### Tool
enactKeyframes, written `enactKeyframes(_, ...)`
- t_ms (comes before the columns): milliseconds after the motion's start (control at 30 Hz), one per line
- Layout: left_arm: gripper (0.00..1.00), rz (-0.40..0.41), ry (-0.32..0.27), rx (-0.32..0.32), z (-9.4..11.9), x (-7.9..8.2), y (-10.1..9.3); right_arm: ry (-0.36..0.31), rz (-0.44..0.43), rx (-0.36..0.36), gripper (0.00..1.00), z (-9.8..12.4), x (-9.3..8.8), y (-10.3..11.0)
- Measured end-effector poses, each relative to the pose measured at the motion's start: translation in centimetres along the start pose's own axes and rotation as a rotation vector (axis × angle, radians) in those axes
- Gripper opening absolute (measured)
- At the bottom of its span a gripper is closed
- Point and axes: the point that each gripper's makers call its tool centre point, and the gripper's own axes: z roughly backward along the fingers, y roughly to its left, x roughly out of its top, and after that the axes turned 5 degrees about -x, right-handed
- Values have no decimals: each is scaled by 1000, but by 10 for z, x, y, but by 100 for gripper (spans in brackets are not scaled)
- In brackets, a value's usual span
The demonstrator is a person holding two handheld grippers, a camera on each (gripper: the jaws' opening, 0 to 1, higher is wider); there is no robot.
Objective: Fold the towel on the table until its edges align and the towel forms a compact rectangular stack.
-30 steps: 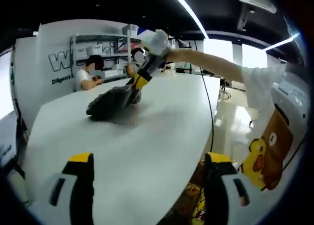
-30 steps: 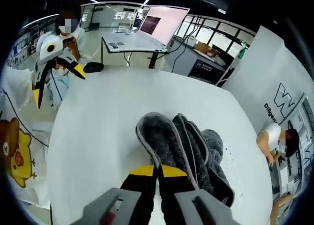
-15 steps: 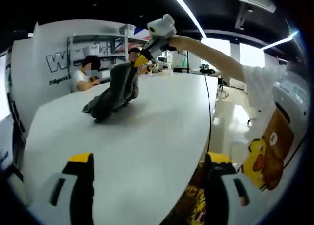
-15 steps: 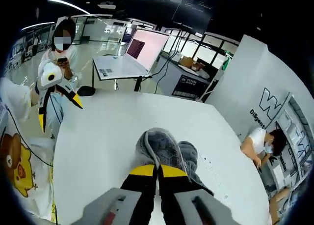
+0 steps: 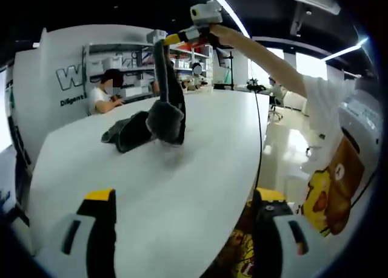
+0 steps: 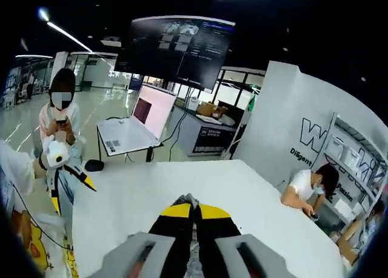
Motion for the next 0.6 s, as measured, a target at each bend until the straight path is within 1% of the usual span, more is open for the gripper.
enactKeyframes(67,98,1,-3,2,2,-1,0,-31,-19,-14,1,3,16,-5)
enactKeyframes(133,98,2,-6,4,3,-1,1,-66,-60,-16,1,6,38,-12)
enactKeyframes(333,98,11,-19,18,11,-4,5,-166,-100,-41,1,12,112,-23)
enactKeyframes(367,98,11,-19,19,11,-4,5,-171,-104,-43,1,12,116,-24)
enactKeyframes(467,98,16,-21,27,15,-7,7,-198,-108,-63,1,10,159,-31)
enactKeyframes(500,98,18,-22,29,15,-7,8,-204,-106,-70,1,9,166,-32)
enactKeyframes(567,98,20,-24,31,17,-8,8,-216,-106,-76,1,6,187,-34)
enactKeyframes(600,98,21,-24,35,18,-8,8,-232,-111,-77,1,3,202,-35)
